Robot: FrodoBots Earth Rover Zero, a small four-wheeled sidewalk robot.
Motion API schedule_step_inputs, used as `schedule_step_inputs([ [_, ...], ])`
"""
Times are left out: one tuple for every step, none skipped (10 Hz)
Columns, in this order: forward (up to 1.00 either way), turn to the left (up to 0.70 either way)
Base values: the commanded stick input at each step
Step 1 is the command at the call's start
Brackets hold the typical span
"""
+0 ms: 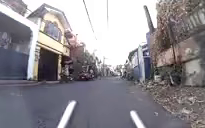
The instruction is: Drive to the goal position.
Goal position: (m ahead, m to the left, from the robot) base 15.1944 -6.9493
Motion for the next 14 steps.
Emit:
schedule_step_inputs([
  [1.00,0.00],
  [1.00,-0.20],
  [1.00,-0.40],
  [1.00,-0.40],
  [1.00,-0.40],
  [1.00,-0.40],
  [1.00,-0.40],
  [1.00,-0.40],
  [1.00,-0.40],
  [1.00,-0.40],
  [1.00,-0.40],
  [1.00,0.00],
  [1.00,0.00],
  [1.00,0.00],
])
